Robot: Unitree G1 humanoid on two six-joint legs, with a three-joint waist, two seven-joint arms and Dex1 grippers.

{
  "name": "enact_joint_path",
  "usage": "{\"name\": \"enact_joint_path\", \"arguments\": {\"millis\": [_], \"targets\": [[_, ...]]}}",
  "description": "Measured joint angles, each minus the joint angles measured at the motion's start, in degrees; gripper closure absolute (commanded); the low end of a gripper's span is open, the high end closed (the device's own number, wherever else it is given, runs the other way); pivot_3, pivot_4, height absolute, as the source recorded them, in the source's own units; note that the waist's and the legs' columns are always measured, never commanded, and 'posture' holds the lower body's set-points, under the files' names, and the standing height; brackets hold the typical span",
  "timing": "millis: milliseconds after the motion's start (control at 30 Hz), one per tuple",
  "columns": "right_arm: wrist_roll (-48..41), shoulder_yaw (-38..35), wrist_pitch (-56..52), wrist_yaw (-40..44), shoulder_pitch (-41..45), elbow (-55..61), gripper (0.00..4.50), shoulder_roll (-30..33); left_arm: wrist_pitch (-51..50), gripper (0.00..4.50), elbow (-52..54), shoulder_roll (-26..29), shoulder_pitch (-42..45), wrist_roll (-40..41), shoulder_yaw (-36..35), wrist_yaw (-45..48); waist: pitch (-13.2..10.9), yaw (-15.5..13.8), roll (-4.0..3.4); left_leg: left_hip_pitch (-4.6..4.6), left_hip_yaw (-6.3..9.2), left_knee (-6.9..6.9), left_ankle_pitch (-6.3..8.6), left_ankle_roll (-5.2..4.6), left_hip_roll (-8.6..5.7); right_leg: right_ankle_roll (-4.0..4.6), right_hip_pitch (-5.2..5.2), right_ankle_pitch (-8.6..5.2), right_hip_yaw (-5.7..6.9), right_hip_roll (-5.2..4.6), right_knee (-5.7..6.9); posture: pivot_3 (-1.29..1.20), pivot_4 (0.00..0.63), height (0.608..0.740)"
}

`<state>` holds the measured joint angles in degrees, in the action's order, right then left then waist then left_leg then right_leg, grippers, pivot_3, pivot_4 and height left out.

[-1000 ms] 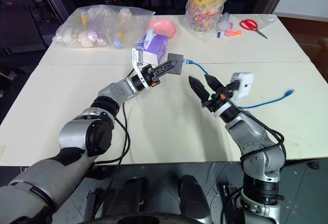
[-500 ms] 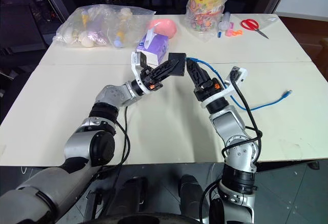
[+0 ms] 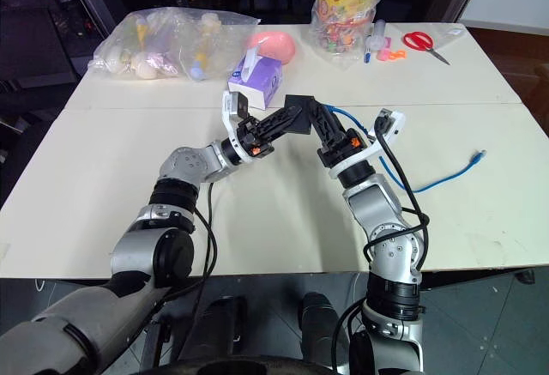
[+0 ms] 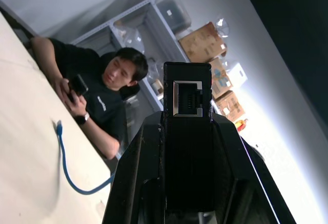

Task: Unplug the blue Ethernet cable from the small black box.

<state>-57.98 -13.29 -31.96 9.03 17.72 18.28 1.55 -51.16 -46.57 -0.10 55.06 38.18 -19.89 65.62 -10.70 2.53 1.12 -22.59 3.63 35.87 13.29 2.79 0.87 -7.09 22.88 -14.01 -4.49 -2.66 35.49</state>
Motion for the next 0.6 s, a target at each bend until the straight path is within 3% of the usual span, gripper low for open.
{"name": "enact_joint_path", "arguments": {"millis": [67,367,600], "targets": [[0.0,0.1,0.5,0.5,0.0,0.0,4.49,-0.1,-0.3,3.98,0.1,0.0,-0.4,0.6,-0.1,-0.1,0.0,0.0,0.0,-0.01,0.0,0.0,0.0,0.0,0.0,0.0,0.01,0.0,0.0,0.0,-0.01,0.0,0.15,0.739],[0.5,0.8,1.6,0.4,0.1,-0.6,4.49,-0.3,0.5,3.98,0.1,0.0,-0.4,1.1,0.0,-1.0,0.0,0.0,0.0,-0.02,0.0,0.0,0.0,0.0,0.0,0.0,0.01,0.0,0.0,0.0,-0.02,0.0,0.15,0.739],[0.4,-3.2,3.6,-4.1,3.3,-4.8,4.49,1.9,9.8,3.98,-4.1,0.9,2.4,0.0,-0.6,-7.1,0.0,-0.1,0.0,-0.12,0.0,0.03,0.0,0.0,0.0,0.0,0.08,0.0,0.0,-0.01,-0.07,0.0,0.15,0.739]]}}
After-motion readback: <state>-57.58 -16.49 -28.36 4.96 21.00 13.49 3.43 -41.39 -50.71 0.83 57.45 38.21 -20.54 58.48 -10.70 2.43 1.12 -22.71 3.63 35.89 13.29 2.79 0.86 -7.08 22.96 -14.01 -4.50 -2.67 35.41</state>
